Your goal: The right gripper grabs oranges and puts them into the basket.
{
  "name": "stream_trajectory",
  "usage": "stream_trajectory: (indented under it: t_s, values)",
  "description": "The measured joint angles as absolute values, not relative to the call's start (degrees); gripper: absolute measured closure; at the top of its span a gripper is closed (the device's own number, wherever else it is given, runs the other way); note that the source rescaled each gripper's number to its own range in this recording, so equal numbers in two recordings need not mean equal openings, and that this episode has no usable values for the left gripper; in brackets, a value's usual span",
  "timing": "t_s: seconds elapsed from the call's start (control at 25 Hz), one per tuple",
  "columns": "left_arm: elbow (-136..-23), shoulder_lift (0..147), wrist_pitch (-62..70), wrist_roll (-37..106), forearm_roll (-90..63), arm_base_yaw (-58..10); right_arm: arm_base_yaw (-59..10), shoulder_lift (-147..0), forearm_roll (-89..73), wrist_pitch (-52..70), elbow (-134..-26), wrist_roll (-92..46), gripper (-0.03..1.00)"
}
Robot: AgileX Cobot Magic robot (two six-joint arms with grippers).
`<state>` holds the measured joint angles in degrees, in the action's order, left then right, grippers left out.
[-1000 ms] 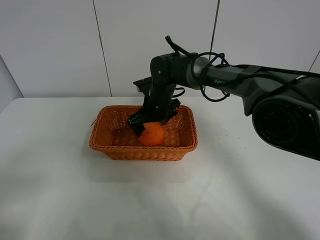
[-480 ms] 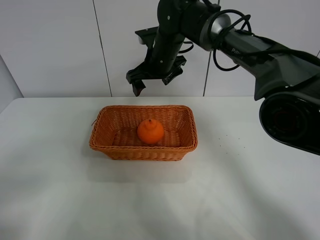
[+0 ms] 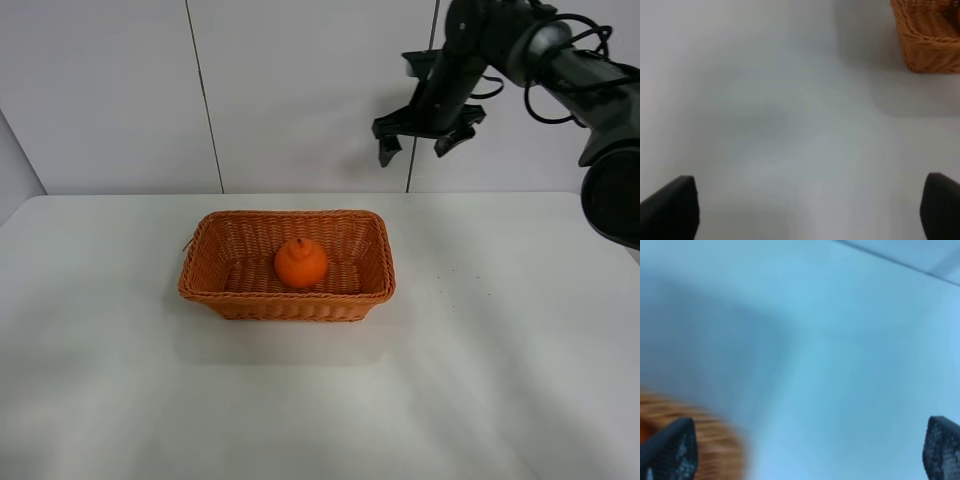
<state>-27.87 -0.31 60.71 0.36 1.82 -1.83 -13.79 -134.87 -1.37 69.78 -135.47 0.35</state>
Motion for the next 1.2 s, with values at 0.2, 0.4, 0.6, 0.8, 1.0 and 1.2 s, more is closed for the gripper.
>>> stream_trajectory:
  t_s: [0.2,0.4,0.6,0.8,1.0,1.2]
  values:
    - [-27.87,-0.31,60.71,0.36,1.82,-1.83,-5.65,-135.44,-1.97,69.92,-135.09,0.0,-0.03]
    - [-27.87,-0.31,60.71,0.36,1.82,-1.83,-1.71,-135.44,-2.33,69.92,-135.04,0.0,-0.03]
    - [-27.87,-0.31,60.71,0.36,1.82,-1.83,-1.09,-133.52,-2.39,69.87,-131.35,0.0,-0.03]
    - [-27.87,-0.31,60.71,0.36,1.82,-1.83,-1.09,-126.23,-2.39,69.78,-121.24,0.0,-0.03]
    - [-27.87,-0.31,60.71,0.36,1.82,-1.83,-1.09,-114.59,-2.39,69.68,-106.19,0.0,-0.03]
    - [-27.87,-0.31,60.71,0.36,1.82,-1.83,-1.09,-99.57,-2.81,69.68,-86.65,0.0,-0.03]
